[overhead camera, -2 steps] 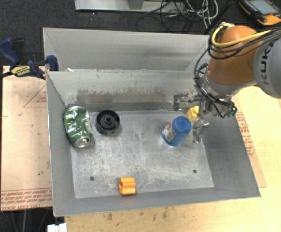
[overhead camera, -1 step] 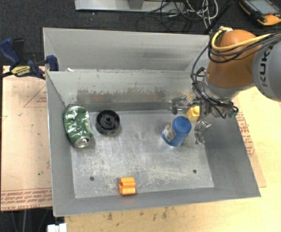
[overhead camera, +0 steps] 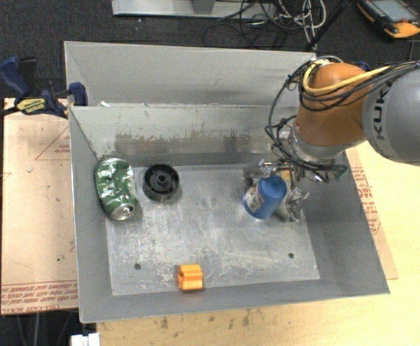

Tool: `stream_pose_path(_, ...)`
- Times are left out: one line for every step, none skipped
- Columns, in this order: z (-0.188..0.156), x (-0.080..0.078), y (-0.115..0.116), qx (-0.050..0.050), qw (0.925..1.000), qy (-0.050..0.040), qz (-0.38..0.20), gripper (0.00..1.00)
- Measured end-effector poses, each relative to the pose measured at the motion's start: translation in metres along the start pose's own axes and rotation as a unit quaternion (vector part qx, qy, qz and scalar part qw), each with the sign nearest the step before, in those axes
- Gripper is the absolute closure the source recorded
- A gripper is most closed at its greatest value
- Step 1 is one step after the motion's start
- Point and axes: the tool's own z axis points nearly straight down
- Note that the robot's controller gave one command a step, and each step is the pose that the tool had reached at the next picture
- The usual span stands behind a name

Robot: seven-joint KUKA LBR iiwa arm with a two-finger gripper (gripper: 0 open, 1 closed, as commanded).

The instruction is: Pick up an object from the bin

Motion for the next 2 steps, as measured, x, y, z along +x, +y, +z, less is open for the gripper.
stream_pose_path(0.0134, -0.0078, -0.0084, 0.001, 0.997, -0.0012, -0.078, 1.0)
stream_pose_path(0.0134, -0.0078, -0.0084, 0.001, 0.997, -0.0012, -0.078, 1.0)
